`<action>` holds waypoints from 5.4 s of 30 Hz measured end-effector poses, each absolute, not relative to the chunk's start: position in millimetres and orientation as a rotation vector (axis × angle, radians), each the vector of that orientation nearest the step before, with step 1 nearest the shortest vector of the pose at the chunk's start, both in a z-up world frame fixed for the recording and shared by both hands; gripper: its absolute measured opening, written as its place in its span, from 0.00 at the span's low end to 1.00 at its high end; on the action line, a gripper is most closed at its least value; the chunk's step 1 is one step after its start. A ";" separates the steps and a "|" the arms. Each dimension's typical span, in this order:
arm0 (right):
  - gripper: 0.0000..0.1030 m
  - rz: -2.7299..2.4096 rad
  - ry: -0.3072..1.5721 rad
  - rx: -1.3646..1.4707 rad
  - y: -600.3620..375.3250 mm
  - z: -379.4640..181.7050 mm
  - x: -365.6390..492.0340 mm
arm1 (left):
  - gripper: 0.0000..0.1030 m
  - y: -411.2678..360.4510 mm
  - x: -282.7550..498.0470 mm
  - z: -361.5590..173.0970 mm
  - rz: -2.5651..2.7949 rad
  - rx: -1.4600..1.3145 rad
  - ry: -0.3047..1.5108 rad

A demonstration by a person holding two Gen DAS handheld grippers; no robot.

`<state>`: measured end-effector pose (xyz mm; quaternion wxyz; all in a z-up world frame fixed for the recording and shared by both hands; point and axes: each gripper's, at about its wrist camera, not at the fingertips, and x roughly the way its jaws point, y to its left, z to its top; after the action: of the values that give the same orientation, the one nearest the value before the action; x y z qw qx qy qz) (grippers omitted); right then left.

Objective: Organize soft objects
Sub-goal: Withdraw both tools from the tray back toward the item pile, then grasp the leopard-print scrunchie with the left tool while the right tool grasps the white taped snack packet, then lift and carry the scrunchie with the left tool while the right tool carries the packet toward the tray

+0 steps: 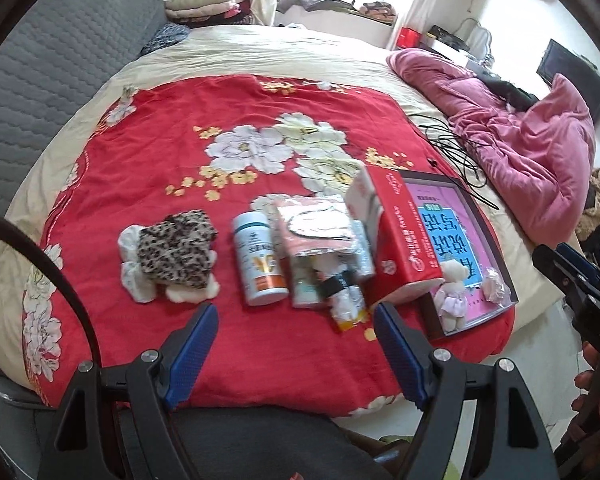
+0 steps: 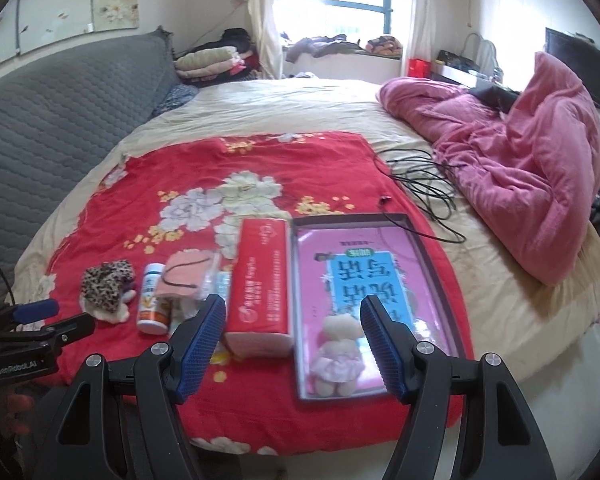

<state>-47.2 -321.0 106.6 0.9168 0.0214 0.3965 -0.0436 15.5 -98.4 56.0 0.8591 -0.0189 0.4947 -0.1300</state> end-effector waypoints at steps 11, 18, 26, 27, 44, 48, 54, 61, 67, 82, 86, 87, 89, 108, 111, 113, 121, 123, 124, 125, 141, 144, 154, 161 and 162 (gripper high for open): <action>0.70 0.000 0.859 0.002 -265.3 88.1 -33.7 | 0.77 -47.6 23.1 47.3 -0.227 -0.080 1.052; 0.70 0.060 0.917 -0.022 -236.9 58.7 -23.5 | 0.77 -18.0 29.8 31.7 -0.187 -0.115 1.075; 0.70 0.098 0.976 -0.035 -217.5 26.4 -11.7 | 0.77 3.5 42.0 8.6 -0.140 -0.135 1.127; 0.70 0.100 0.982 -0.038 -216.2 22.8 -10.6 | 0.77 5.9 43.8 5.9 -0.136 -0.139 1.133; 0.70 0.060 1.127 -0.176 -187.3 -62.1 27.0 | 0.77 12.6 90.5 -27.9 -0.123 -0.176 1.178; 0.70 0.023 1.159 -0.197 -185.4 -77.6 37.4 | 0.77 13.2 102.5 -37.2 -0.124 -0.194 1.192; 0.65 -0.011 1.172 -0.197 -185.5 -91.2 45.8 | 0.77 6.0 118.4 -45.7 -0.127 -0.169 1.207; 0.48 -0.029 1.183 -0.136 -197.8 -100.5 55.4 | 0.77 -3.4 137.7 -57.5 -0.095 -0.110 1.231; 0.40 0.006 1.162 -0.053 -209.5 -95.0 51.7 | 0.77 -15.7 149.5 -65.6 -0.093 -0.058 1.245; 0.39 0.132 1.169 0.080 -217.0 -69.6 25.5 | 0.11 -4.3 146.9 -65.2 -0.222 -0.206 1.257; 0.39 0.182 1.159 0.109 -214.0 -65.5 22.3 | 0.10 1.0 136.9 -54.7 -0.236 -0.214 1.234; 0.39 0.189 1.155 0.120 -213.7 -64.7 21.6 | 0.10 2.2 134.3 -51.6 -0.235 -0.212 1.227; 0.38 0.205 1.149 0.146 -212.9 -62.0 21.3 | 0.10 4.3 128.3 -44.1 -0.241 -0.210 1.212; 0.40 0.254 1.134 0.138 -197.7 -71.9 27.2 | 0.10 -6.4 84.5 -13.9 -0.306 -0.165 1.175; 0.40 0.248 1.120 0.132 -194.5 -74.7 29.2 | 0.10 -8.5 81.7 -14.4 -0.316 -0.159 1.179; 0.42 0.253 1.108 0.131 -191.8 -74.5 31.8 | 0.10 -9.4 80.9 -15.0 -0.319 -0.156 1.183; 0.53 0.209 1.101 0.056 -176.1 -74.8 47.0 | 0.10 -10.5 79.9 -14.6 -0.336 -0.157 1.181; 0.53 0.212 1.106 0.036 -171.2 -77.1 53.0 | 0.10 -10.6 80.5 -14.5 -0.337 -0.155 1.183; 0.53 0.214 1.104 0.030 -169.6 -78.0 54.8 | 0.10 -10.8 80.7 -14.3 -0.341 -0.155 1.182; 0.53 0.213 1.108 0.018 -167.6 -79.7 57.1 | 0.10 -11.0 81.2 -14.0 -0.341 -0.152 1.183; 0.42 0.234 1.061 0.130 -197.4 -38.3 37.2 | 0.10 -26.4 74.1 -1.9 -0.371 -0.129 1.156; 0.42 0.236 1.030 0.162 -208.8 -19.7 31.6 | 0.10 -31.7 71.1 7.0 -0.375 -0.113 1.136; 0.42 0.197 0.949 0.225 -244.5 21.8 12.7 | 0.10 -50.2 54.9 25.4 -0.393 -0.070 1.097; 0.42 0.170 0.910 0.250 -266.1 38.6 -1.6 | 0.10 -72.3 44.8 36.5 -0.427 -0.035 1.079; 0.42 0.167 0.906 0.251 -268.9 40.6 -3.3 | 0.10 -76.4 43.7 38.0 -0.433 -0.031 1.078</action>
<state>-3.3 -268.9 40.6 0.8883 0.1208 0.4358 0.0803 43.7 -76.4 38.0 0.8359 -0.0147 0.5092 -0.2045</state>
